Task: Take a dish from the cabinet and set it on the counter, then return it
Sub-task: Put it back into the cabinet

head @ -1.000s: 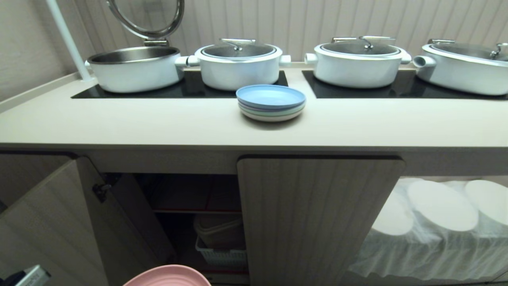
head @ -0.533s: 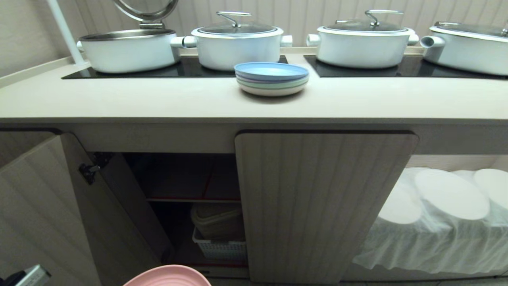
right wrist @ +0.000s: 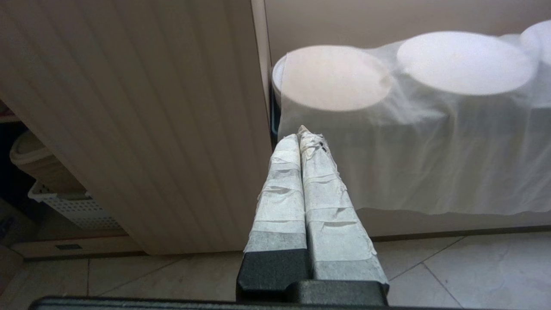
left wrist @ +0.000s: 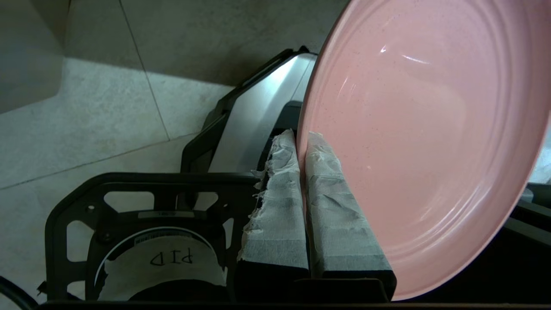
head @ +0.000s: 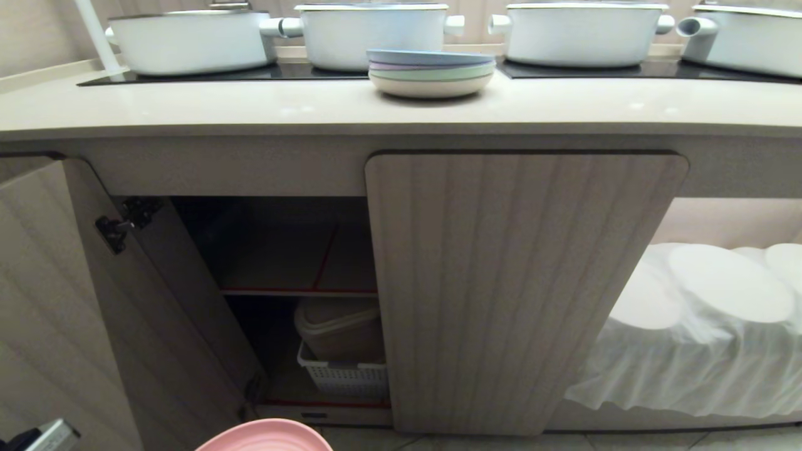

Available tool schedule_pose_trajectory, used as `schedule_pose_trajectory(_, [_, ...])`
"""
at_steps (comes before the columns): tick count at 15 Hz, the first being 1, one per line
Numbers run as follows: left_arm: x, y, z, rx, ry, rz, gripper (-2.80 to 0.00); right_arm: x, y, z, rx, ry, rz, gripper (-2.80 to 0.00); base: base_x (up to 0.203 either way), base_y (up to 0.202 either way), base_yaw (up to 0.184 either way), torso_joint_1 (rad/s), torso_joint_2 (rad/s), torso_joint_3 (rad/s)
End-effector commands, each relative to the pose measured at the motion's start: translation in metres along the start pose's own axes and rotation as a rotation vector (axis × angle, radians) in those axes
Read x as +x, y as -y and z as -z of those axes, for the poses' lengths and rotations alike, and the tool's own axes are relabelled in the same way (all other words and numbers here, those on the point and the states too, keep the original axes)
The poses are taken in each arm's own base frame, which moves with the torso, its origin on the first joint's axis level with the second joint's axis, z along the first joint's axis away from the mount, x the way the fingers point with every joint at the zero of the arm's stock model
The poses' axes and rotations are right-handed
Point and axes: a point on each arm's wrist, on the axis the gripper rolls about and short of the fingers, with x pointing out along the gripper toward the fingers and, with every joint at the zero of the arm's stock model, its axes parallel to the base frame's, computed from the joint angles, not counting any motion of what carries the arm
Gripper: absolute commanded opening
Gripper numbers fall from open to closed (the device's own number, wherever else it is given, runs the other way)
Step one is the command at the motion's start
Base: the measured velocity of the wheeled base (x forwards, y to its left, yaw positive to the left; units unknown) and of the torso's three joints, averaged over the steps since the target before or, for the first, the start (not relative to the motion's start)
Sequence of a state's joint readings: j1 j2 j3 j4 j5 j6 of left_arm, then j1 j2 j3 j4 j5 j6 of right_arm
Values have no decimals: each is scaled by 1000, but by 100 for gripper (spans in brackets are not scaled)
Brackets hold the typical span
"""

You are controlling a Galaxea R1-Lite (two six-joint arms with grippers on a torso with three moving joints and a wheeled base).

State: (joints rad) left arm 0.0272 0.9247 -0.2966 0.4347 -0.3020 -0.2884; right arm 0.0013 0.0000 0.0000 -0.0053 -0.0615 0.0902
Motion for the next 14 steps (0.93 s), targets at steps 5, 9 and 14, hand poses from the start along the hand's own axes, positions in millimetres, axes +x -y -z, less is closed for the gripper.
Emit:
schedule_pose_trajectory(5, [0, 0, 0, -3, -5, 0, -280, 0, 0, 0, 0, 1, 0, -280, 0, 0, 0, -133, 427, 305])
schedule_pose_trajectory(9, [0, 0, 0, -4, -7, 0, -280, 0, 0, 0, 0, 1, 0, -280, 0, 0, 0, -26, 112, 74])
schedule_pose_trajectory(14, [1, 0, 0, -6, -13, -2, -280, 0, 0, 0, 0, 1, 0, -280, 0, 0, 0, 0, 5, 7])
